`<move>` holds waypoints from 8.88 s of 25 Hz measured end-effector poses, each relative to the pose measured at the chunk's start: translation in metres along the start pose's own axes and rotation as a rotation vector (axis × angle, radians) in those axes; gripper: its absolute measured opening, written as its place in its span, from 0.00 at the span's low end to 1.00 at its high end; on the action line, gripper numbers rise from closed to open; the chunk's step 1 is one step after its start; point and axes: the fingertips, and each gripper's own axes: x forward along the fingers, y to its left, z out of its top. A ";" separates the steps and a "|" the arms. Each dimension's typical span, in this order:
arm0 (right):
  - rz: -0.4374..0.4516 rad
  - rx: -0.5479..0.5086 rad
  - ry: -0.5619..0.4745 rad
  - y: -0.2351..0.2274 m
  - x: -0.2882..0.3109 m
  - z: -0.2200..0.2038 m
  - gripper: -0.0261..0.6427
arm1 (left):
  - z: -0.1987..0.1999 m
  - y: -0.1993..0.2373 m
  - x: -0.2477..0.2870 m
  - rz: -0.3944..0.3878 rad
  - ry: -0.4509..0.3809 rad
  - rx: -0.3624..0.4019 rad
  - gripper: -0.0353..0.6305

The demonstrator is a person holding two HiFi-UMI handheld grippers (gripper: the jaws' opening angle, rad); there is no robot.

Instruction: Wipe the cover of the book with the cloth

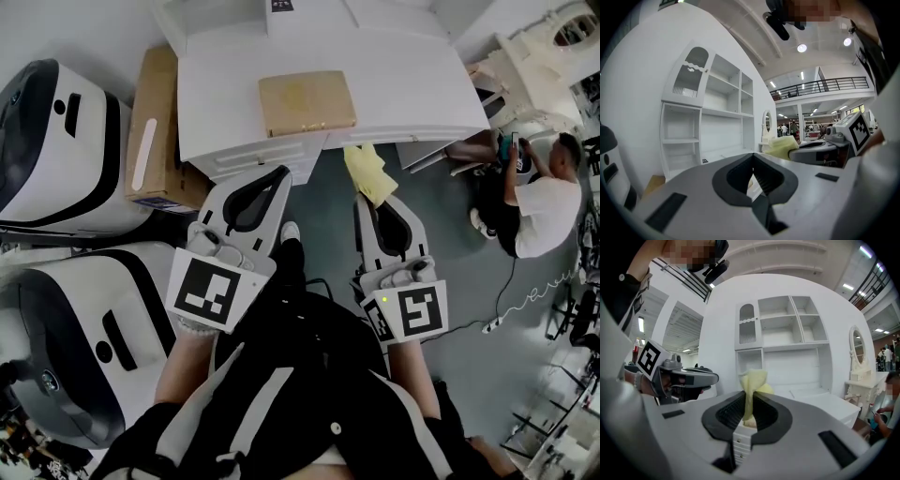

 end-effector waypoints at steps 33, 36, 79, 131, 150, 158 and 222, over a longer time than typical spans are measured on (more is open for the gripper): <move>0.093 0.015 0.045 -0.074 0.179 0.027 0.09 | 0.015 0.150 0.122 0.117 0.021 -0.054 0.05; 0.114 0.014 0.054 -0.076 0.185 0.027 0.09 | 0.014 0.156 0.122 0.132 0.005 -0.074 0.05; 0.491 -0.130 0.234 -0.062 0.244 -0.035 0.09 | -0.154 0.183 0.141 0.325 0.333 -0.546 0.28; 0.571 -0.331 0.549 0.007 0.344 -0.166 0.09 | -0.254 0.173 0.166 0.294 0.515 -0.806 0.29; 0.474 -0.242 0.609 -0.029 0.350 -0.180 0.09 | -0.255 0.174 0.164 0.315 0.529 -0.814 0.28; 0.377 -0.218 0.616 -0.074 0.342 -0.180 0.09 | -0.254 0.173 0.163 0.327 0.534 -0.816 0.28; 0.541 -0.193 0.648 -0.006 0.320 -0.186 0.09 | -0.254 0.172 0.164 0.335 0.564 -0.782 0.27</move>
